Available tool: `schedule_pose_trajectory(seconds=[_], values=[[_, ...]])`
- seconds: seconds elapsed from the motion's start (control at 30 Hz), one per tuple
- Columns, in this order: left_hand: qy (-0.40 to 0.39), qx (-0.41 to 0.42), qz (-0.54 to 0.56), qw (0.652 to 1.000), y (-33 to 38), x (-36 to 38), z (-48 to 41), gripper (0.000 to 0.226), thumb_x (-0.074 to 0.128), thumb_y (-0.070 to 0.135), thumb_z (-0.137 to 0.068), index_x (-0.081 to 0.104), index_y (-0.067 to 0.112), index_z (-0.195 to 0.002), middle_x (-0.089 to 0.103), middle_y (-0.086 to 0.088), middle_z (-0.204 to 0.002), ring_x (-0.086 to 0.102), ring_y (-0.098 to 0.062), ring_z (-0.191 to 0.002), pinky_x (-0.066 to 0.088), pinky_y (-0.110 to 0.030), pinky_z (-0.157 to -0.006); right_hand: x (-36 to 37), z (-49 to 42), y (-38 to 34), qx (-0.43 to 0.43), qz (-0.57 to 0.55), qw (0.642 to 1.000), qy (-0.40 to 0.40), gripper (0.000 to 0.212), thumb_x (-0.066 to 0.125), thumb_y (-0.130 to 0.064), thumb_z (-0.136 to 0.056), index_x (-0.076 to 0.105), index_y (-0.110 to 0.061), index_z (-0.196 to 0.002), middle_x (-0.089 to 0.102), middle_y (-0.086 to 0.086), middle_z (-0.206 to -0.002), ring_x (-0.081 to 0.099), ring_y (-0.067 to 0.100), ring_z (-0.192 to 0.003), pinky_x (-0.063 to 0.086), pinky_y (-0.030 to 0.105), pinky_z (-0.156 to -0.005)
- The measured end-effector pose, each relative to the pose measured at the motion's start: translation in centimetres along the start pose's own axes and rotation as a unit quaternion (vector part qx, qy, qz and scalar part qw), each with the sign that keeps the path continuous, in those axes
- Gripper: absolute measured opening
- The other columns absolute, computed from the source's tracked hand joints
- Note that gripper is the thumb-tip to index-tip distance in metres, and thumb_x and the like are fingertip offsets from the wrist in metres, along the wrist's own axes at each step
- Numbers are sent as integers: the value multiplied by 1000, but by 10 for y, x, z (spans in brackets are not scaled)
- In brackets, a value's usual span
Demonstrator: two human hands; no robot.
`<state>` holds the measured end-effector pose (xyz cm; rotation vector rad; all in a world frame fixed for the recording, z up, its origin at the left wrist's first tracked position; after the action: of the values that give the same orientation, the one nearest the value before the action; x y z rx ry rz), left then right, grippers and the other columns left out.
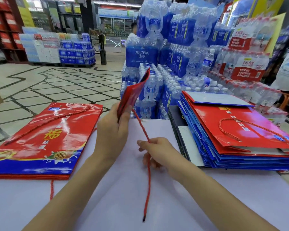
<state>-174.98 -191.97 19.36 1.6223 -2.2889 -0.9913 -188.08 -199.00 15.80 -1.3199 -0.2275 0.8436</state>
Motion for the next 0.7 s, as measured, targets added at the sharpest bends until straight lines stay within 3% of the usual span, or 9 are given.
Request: schedule_pose_trajectory(seconds=[0.13, 0.23, 0.3, 0.43, 0.57, 0.63, 0.7], values=[[83, -123, 110, 983, 0, -6, -6, 20, 45, 39, -100, 58, 23, -95, 61, 11, -76, 56, 3, -69, 45, -17, -67, 2, -6, -4, 93, -77, 990, -79, 50, 63, -50, -90, 60, -5, -111, 76, 13, -84, 49, 9, -39, 42, 19, -42], [108, -211, 215, 947, -10, -8, -10, 20, 48, 47, -96, 58, 31, -99, 68, 4, -94, 65, -16, -87, 55, -48, -84, 2, -11, -1, 98, -142, 982, -78, 47, 63, -48, -90, 56, -7, -113, 76, 14, -90, 45, 9, -41, 38, 19, -42], [116, -223, 249, 935, -12, -8, -12, 13, 51, 44, -93, 56, 33, -95, 65, 3, -94, 62, -18, -87, 53, -54, -86, 1, -15, 3, 88, -175, 979, -58, 41, 67, -43, -89, 58, -10, -112, 76, 12, -93, 42, 9, -42, 33, 20, -41], [141, -217, 265, 929, -12, -10, -14, 11, 57, 33, -85, 52, 29, -93, 59, 6, -87, 55, -15, -82, 49, -44, -82, 1, -22, 12, 39, -224, 974, 4, 47, 77, -25, -82, 57, -10, -122, 66, 6, -87, 40, 6, -39, 26, 18, -36], [145, -248, 241, 927, -16, -17, -15, 24, 62, 21, -79, 49, 31, -96, 62, 4, -90, 63, -17, -80, 58, -47, -76, -17, -24, 8, -35, -246, 963, 102, 38, 76, -17, -83, 60, -16, -117, 65, 3, -76, 46, 4, -39, 31, 18, -37], [111, -269, 201, 935, -16, -17, -16, 26, 63, 17, -82, 49, 28, -100, 65, -3, -94, 71, -22, -72, 59, -42, -59, -30, -27, 7, -78, -189, 966, 161, 29, 74, -20, -85, 66, -19, -113, 69, 3, -88, 58, 2, -54, 38, 15, -45], [78, -300, 154, 938, -23, -17, -18, 23, 61, 16, -85, 51, 18, -105, 68, -11, -93, 71, -26, -60, 56, -35, -51, -39, -29, 10, -89, -124, 967, 203, 27, 74, -27, -85, 68, -23, -111, 70, 3, -102, 65, 8, -79, 50, 22, -63]])
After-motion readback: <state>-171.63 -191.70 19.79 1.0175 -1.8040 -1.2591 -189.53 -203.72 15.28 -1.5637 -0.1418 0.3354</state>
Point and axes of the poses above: each hand's wrist, its own z-axis away from the middle knuckle, its own x-axis out of the palm, y = z × x, the point moved 2 cm from there along -z, towards the middle knuckle
